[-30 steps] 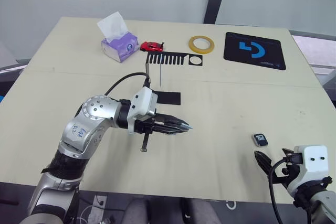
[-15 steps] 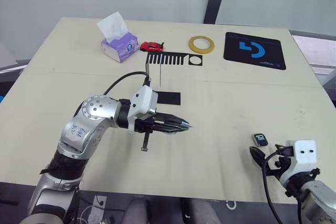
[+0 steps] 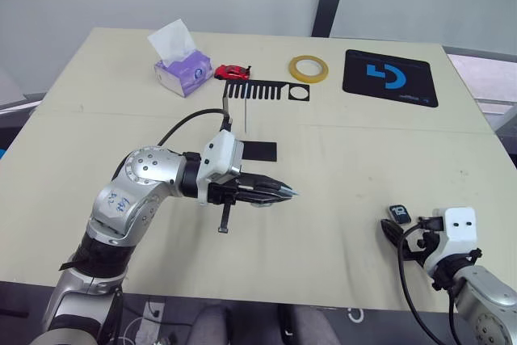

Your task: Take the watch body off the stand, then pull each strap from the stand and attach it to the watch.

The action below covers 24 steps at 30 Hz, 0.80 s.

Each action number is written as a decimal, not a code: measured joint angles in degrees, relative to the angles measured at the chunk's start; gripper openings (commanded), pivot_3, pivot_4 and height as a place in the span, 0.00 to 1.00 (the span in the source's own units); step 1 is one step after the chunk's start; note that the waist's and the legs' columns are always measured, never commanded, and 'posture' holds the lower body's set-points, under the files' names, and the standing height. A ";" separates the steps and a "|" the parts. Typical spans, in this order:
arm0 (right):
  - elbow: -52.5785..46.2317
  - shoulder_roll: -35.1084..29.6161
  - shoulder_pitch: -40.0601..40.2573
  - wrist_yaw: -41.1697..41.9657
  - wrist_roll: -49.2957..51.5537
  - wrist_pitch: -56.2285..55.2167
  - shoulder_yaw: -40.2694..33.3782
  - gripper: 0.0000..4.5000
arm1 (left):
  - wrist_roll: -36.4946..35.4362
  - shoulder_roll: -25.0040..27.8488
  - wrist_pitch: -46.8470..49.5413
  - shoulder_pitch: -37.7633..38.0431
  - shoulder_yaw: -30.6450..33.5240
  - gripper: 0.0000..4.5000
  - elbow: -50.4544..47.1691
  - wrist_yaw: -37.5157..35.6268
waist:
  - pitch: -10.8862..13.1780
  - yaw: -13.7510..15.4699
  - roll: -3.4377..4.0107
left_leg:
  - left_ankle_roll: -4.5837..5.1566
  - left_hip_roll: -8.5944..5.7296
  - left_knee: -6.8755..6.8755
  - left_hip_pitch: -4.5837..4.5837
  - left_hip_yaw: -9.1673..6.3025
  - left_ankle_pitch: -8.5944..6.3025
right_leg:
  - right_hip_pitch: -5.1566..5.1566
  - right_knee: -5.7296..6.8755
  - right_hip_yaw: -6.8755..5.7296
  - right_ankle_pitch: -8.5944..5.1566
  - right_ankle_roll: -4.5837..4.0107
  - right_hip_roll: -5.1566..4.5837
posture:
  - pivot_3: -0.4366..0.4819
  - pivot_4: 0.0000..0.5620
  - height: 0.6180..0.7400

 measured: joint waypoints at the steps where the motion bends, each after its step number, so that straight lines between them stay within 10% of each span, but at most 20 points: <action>1: 0.47 0.00 -0.32 0.12 -0.12 -0.37 0.08 0.98 | 0.00 0.00 0.03 -0.03 0.00 0.00 0.00 0.03 | 0.00 -0.01 0.00 | 0.00 0.00 0.00 0.01 0.00 0.00 | 0.01 -0.01 0.00 0.00 0.00 0.01 | 0.48 0.27 0.98; 6: 1.09 0.00 -0.99 0.64 -0.99 -0.88 0.35 0.98 | -0.01 -0.01 0.42 -0.20 0.00 0.00 -0.02 0.41 | 0.00 -0.05 0.00 | 0.00 0.01 0.01 0.03 0.02 0.00 | 0.02 0.01 0.01 0.00 0.00 0.01 | 0.48 0.27 0.98; 14: 1.17 0.12 -1.37 1.13 -0.99 -0.77 0.91 0.34 | -0.01 -0.07 0.44 -0.22 0.00 0.00 -0.09 0.58 | -0.01 0.07 -0.01 | 0.00 0.00 0.04 0.02 0.00 0.00 | 0.04 0.02 0.01 0.00 0.00 -0.03 | 0.48 0.27 0.98; 24: 1.06 -2.13 -1.44 2.14 -2.23 -1.23 1.05 0.34 | 0.59 0.20 -0.73 0.29 0.00 0.00 0.00 0.47 | 0.00 0.08 0.00 | 0.00 -0.03 0.04 0.02 -0.01 0.00 | 0.05 0.01 0.00 0.00 0.00 -0.03 | 0.48 0.27 0.98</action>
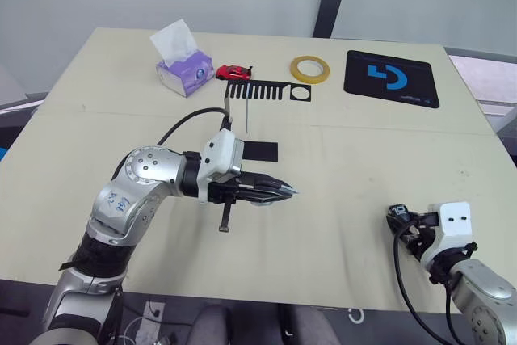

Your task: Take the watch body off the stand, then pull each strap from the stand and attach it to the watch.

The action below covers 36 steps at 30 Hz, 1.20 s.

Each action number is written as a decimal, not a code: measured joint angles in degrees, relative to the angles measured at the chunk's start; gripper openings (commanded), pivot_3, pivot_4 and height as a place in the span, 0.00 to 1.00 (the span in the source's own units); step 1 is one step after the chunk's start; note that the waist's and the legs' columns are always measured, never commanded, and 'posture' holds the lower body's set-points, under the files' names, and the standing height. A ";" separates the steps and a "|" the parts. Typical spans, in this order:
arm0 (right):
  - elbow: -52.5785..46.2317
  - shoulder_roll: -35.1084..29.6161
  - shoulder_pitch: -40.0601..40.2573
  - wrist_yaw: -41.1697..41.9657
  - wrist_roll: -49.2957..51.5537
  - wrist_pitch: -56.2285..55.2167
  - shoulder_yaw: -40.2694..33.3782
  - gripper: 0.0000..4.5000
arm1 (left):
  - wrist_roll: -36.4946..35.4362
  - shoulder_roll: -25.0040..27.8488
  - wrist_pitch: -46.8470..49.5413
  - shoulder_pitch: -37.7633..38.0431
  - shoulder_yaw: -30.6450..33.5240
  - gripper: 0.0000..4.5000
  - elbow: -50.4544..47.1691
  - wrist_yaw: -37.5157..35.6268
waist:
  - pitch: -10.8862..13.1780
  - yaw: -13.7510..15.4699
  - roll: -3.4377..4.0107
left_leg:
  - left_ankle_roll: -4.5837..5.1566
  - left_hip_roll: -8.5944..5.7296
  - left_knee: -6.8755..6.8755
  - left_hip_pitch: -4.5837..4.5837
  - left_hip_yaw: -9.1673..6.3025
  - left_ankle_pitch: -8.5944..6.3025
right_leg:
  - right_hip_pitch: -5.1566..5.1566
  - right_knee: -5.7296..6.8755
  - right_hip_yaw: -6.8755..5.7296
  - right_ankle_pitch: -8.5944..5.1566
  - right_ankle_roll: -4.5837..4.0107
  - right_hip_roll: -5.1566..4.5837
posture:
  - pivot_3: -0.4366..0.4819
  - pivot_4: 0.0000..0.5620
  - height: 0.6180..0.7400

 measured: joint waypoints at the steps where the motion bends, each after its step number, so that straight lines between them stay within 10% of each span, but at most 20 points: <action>1: -0.16 -0.79 -0.20 0.37 0.04 0.47 -0.02 0.34 | 0.36 0.22 -0.42 0.30 0.00 0.00 0.06 -0.05 | 0.00 -0.02 0.00 | 0.00 0.01 0.00 0.00 -0.01 0.00 | 0.00 0.00 0.00 0.00 0.00 0.01 | 0.48 0.27 0.98; 13: -5.84 -12.70 -20.63 8.75 18.56 24.58 3.72 0.34 | 17.81 3.60 -23.62 3.45 -1.12 0.00 9.30 0.47 | 0.03 0.00 0.11 | 0.03 0.07 0.01 -0.02 -0.06 0.01 | -0.01 -0.03 -0.02 0.00 -0.01 0.03 | 0.48 0.27 0.98; 24: 2.14 -0.23 -40.63 3.08 31.32 46.40 11.99 0.34 | 30.67 1.07 -53.89 4.03 -1.07 0.00 21.56 8.36 | 0.03 -0.03 0.10 | 0.09 0.07 0.03 -0.12 -0.09 -0.02 | -0.05 0.04 -0.14 0.01 0.00 -0.15 | 0.48 0.27 0.98; 36: 7.59 11.20 -48.50 -2.80 31.73 55.71 11.76 0.34 | 35.83 1.50 -63.38 3.77 -2.24 0.00 26.67 11.82 | 0.02 -0.15 0.11 | 0.11 0.06 0.05 -0.40 -0.07 0.00 | -0.43 0.49 -0.17 0.01 0.00 -0.19 | 0.48 0.27 0.98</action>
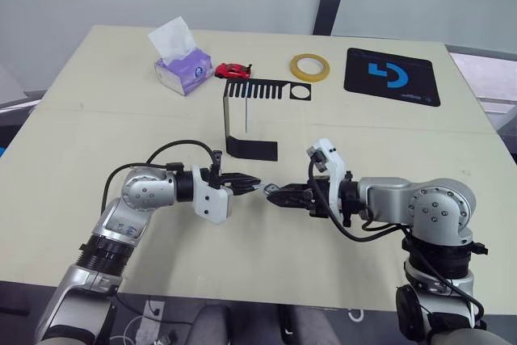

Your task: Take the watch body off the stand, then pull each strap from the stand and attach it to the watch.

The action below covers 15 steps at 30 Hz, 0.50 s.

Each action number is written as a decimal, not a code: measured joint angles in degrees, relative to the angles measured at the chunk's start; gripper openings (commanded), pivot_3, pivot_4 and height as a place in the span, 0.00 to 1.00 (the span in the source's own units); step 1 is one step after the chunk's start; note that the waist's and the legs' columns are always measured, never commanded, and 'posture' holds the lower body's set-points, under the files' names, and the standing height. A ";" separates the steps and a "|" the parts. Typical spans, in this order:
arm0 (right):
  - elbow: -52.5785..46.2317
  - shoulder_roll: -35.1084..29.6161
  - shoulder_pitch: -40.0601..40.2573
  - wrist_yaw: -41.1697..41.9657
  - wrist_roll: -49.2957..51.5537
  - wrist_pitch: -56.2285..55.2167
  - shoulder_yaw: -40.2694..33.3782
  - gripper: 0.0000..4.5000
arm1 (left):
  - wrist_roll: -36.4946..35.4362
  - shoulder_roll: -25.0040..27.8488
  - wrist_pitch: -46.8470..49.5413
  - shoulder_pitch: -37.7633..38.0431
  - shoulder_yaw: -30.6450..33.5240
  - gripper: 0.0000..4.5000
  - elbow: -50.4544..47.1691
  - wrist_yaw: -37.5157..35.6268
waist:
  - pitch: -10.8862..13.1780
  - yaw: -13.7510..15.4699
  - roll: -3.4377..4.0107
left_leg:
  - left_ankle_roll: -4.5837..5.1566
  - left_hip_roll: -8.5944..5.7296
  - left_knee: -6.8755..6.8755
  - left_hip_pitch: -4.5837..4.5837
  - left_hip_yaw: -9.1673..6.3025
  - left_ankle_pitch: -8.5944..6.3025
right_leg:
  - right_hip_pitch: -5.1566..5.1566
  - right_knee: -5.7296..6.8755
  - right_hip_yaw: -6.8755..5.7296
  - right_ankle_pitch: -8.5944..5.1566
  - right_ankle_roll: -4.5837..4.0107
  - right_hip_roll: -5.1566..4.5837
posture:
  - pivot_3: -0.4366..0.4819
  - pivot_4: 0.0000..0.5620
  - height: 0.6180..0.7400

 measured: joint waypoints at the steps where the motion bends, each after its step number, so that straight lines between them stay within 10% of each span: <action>1: 0.30 0.08 -0.17 -0.15 -0.04 0.06 -0.01 0.34 | 0.13 0.12 -0.06 0.00 0.00 0.00 0.13 0.02 | 0.00 0.00 0.00 | 0.00 -0.01 0.00 0.00 0.00 0.00 | 0.00 -0.01 0.00 0.00 0.00 0.00 | 0.48 0.27 0.98; 15: 1.19 0.62 -0.70 -0.62 -1.94 0.16 -1.01 0.34 | 1.73 1.79 -1.84 -1.50 -1.15 0.00 3.06 0.13 | 0.00 -0.09 0.00 | 0.01 0.00 -0.01 -0.03 0.00 0.00 | -0.01 -0.02 -0.02 0.00 0.00 0.00 | 0.48 0.27 0.98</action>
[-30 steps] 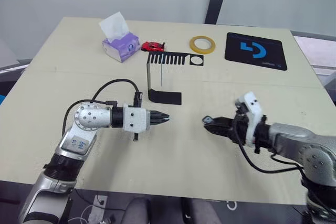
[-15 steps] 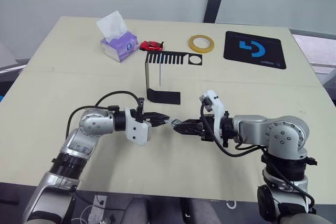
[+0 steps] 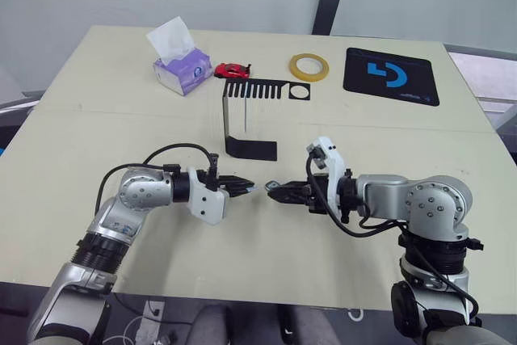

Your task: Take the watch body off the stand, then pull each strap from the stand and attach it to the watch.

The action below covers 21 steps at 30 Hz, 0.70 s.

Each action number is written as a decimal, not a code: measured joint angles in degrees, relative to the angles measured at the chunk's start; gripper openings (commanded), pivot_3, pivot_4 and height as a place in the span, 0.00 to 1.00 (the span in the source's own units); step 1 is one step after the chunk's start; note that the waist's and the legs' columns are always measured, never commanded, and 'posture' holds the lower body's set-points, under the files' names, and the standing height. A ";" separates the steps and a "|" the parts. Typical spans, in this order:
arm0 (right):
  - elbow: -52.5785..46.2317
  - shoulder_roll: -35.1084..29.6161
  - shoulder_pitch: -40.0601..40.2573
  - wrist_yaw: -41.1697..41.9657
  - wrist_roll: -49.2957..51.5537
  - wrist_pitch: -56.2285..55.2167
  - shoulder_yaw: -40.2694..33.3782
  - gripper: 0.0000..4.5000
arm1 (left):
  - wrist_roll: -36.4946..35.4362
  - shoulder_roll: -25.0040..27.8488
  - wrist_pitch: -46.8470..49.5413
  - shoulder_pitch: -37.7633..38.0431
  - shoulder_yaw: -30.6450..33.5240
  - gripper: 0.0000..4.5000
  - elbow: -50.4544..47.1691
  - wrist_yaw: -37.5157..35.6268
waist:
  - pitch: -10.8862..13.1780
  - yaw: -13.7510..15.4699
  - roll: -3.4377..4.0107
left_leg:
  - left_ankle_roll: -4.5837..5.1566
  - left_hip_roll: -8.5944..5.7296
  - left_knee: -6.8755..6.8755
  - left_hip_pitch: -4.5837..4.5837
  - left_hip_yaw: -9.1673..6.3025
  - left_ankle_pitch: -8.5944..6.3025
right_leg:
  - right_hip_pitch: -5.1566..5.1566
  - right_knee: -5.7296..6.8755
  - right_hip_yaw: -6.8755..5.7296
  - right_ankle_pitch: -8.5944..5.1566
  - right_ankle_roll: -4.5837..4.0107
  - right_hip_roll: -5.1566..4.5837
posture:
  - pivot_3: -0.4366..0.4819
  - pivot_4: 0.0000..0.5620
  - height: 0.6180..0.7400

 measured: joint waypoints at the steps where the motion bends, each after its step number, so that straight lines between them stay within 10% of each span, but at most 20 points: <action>1: 0.00 0.13 0.00 0.00 -0.03 0.01 -0.12 0.34 | 0.09 0.00 -0.01 -0.45 0.00 0.00 0.14 0.13 | 0.00 -0.01 0.00 | 0.00 0.00 0.00 0.00 0.00 0.00 | 0.00 0.00 0.00 0.00 0.00 0.00 | 0.48 0.27 0.98; 21: -0.01 1.16 0.00 -0.01 -0.21 0.59 -1.13 0.34 | 0.09 -1.72 1.27 -0.75 -1.45 0.00 1.18 0.59 | 0.00 -0.19 0.00 | 0.00 0.01 -0.01 -0.01 0.00 0.00 | -0.02 -0.01 0.01 0.00 0.00 0.00 | 0.48 0.27 0.98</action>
